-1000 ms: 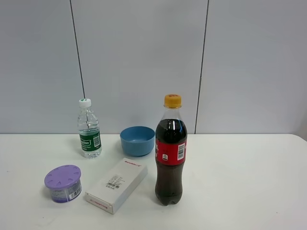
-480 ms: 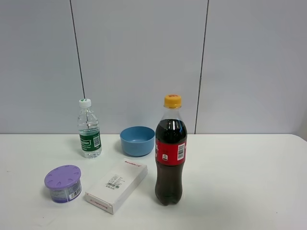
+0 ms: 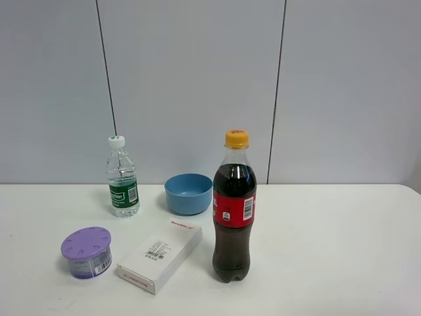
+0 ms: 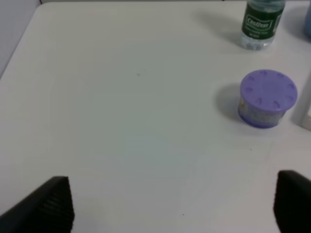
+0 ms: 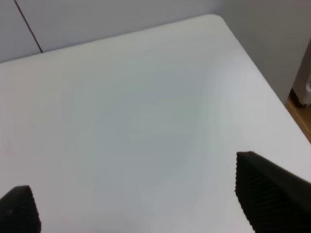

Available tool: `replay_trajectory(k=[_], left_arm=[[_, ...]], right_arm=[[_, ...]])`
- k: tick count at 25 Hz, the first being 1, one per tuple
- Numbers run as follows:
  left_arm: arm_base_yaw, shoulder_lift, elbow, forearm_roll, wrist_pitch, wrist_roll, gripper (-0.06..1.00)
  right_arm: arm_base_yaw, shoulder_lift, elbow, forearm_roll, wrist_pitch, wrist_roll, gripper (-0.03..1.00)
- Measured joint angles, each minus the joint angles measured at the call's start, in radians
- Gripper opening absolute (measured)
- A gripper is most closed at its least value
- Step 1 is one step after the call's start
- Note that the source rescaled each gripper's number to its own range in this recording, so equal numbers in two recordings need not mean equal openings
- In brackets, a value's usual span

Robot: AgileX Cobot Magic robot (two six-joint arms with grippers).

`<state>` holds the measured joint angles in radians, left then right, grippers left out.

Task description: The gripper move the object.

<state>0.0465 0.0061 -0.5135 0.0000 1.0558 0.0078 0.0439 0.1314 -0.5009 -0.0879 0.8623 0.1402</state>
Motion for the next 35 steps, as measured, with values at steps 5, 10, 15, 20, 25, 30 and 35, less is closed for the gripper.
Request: replay_trajectory(k=[5, 10, 15, 20, 25, 30, 35], left_arm=[[0.0, 0.0, 0.0, 0.0, 0.0, 0.0, 1.0], [0.0, 0.0, 0.0, 0.0, 0.0, 0.0, 1.0], [0.0, 0.0, 0.0, 0.0, 0.0, 0.0, 1.0], [0.0, 0.0, 0.0, 0.0, 0.0, 0.0, 1.0], [0.0, 0.0, 0.0, 0.0, 0.0, 0.0, 1.0], [0.0, 0.0, 0.0, 0.0, 0.0, 0.0, 1.0], [0.0, 0.0, 0.0, 0.0, 0.0, 0.0, 1.0]], right_arm=[[-0.005, -0.073, 0.011, 0.003, 0.0, 0.007, 0.34], [-0.006, -0.075, 0.011, 0.003, 0.001, 0.026, 0.34], [-0.006, -0.075, 0.011, 0.006, 0.003, 0.042, 0.34], [-0.006, -0.037, -0.015, 0.006, 0.174, 0.04, 0.34], [-0.006, -0.02, 0.0, 0.017, 0.205, 0.039, 0.34], [-0.006, -0.106, 0.01, 0.028, 0.2, 0.039, 0.34], [-0.022, -0.133, 0.01, 0.014, 0.2, 0.05, 0.34]])
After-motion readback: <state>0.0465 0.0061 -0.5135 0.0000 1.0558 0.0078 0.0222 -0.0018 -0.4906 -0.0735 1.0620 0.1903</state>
